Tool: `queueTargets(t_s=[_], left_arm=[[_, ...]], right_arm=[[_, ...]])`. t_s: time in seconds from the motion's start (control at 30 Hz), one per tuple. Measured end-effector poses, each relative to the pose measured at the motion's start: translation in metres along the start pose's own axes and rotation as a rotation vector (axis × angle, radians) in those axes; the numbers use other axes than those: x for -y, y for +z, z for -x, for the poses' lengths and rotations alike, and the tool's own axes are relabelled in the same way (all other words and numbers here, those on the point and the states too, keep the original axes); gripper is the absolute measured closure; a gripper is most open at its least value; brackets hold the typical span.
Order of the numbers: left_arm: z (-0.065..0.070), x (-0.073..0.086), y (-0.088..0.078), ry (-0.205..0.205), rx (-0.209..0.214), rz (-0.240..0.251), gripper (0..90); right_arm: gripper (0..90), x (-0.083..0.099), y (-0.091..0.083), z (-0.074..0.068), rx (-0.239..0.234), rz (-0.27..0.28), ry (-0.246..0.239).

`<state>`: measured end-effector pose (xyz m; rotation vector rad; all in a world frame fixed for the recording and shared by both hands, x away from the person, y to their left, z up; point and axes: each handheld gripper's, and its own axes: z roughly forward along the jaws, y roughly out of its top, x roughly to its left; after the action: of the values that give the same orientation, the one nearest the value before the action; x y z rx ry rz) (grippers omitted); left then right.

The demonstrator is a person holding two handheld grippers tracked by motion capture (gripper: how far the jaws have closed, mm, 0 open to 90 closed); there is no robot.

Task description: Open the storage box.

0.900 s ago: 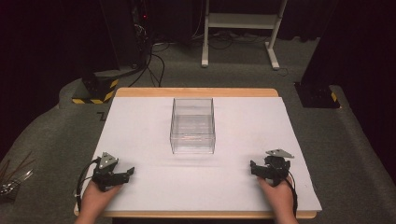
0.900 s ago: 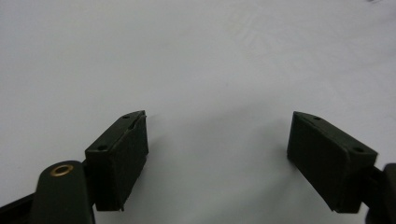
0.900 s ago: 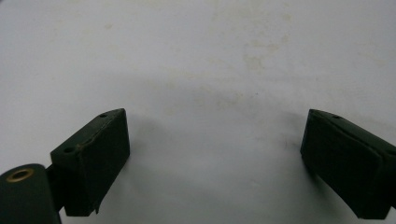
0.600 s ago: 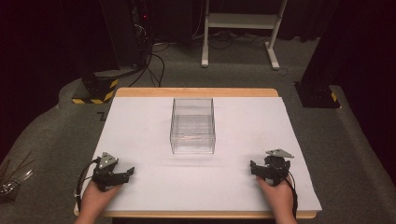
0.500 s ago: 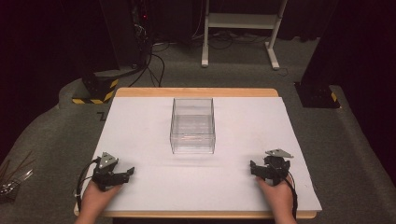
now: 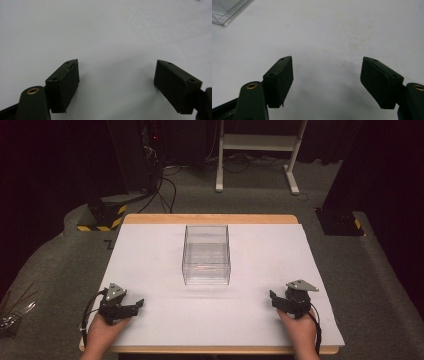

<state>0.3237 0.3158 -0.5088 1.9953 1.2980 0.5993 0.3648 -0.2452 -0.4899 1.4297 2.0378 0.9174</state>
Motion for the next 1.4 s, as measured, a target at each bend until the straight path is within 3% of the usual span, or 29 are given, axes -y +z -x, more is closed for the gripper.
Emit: queueTargets(t_s=[0.17, 0.33, 0.5, 0.97, 1.4], left_arm=[[0.000, 0.000, 0.000, -0.001, 0.000, 0.000, 20.6], [0.000, 0.000, 0.000, -0.003, 0.002, 0.000, 20.6], [0.000, 0.000, 0.000, 0.000, 0.000, -0.001, 20.6], [-0.001, 0.000, 0.000, -0.007, 0.009, -0.003, 20.6], [-0.001, 0.000, 0.000, -0.006, 0.010, -0.004, 20.6]], right_arm=[[33.4, -0.007, -0.001, -0.012, -0.051, 0.015, -0.057], [37.6, -0.012, -0.004, -0.029, -0.095, 0.065, -0.116], [38.3, -0.014, -0.006, -0.045, -0.132, 0.080, -0.172], [38.7, -0.022, -0.009, -0.066, -0.215, 0.100, -0.210], [43.9, -0.045, -0.001, -0.104, -0.306, 0.133, -0.215]])
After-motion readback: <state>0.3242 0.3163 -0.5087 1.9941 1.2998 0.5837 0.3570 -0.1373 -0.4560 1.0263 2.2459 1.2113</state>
